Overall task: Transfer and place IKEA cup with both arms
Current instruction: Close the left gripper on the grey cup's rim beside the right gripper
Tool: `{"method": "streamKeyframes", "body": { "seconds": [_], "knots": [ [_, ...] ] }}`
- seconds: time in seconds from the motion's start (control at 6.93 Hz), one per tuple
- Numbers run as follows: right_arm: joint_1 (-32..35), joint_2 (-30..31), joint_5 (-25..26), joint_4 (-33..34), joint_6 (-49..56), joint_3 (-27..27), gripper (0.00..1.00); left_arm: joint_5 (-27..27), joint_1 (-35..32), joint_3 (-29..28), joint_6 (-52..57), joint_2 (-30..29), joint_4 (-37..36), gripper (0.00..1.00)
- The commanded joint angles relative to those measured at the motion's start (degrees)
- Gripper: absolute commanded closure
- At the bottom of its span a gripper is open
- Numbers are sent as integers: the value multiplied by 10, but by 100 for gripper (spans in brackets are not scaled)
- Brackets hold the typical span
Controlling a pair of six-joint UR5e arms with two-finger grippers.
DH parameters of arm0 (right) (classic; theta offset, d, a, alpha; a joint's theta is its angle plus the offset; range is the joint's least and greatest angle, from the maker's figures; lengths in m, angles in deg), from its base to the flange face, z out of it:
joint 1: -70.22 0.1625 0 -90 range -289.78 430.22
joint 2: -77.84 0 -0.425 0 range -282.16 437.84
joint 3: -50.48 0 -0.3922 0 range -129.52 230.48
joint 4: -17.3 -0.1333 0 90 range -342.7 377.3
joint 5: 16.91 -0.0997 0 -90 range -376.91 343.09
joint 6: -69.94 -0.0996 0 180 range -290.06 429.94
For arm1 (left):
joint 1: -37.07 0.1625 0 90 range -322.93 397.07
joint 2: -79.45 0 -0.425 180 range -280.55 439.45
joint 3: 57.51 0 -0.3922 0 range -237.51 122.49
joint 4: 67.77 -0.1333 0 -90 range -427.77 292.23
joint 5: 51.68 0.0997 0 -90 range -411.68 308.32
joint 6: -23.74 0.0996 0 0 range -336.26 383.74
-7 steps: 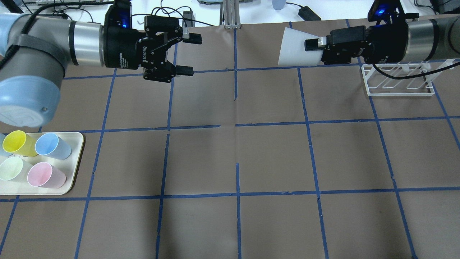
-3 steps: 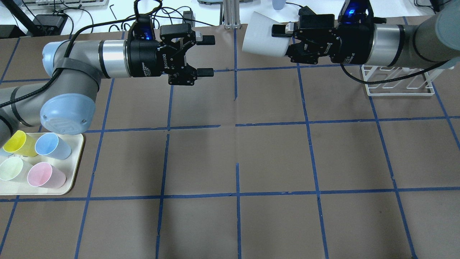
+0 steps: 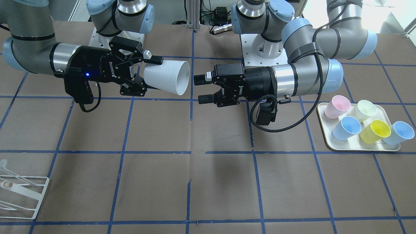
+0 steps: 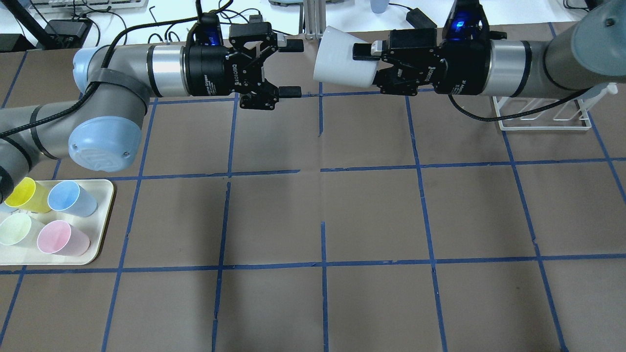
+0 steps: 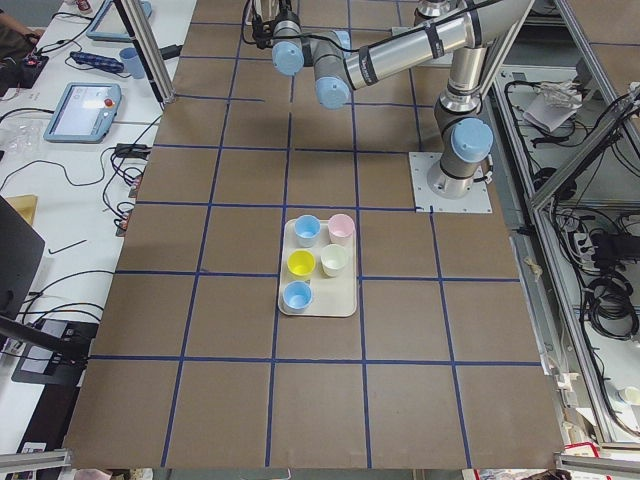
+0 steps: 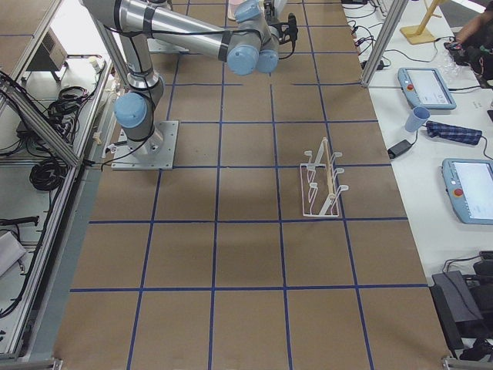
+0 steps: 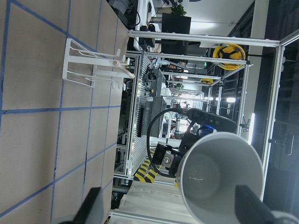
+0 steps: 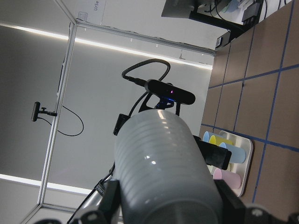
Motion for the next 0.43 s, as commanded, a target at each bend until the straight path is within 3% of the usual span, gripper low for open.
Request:
{"method": "streamKeyframes", "body": {
  "seconds": [0.0, 0.29],
  "knots": [
    [10, -1, 0, 1, 0, -5, 60, 4, -12, -3, -9, -5, -1, 0],
    [15, -1, 0, 1, 0, -4, 58, 8, -20, -6, -9, -14, -4, 8]
  ]
}}
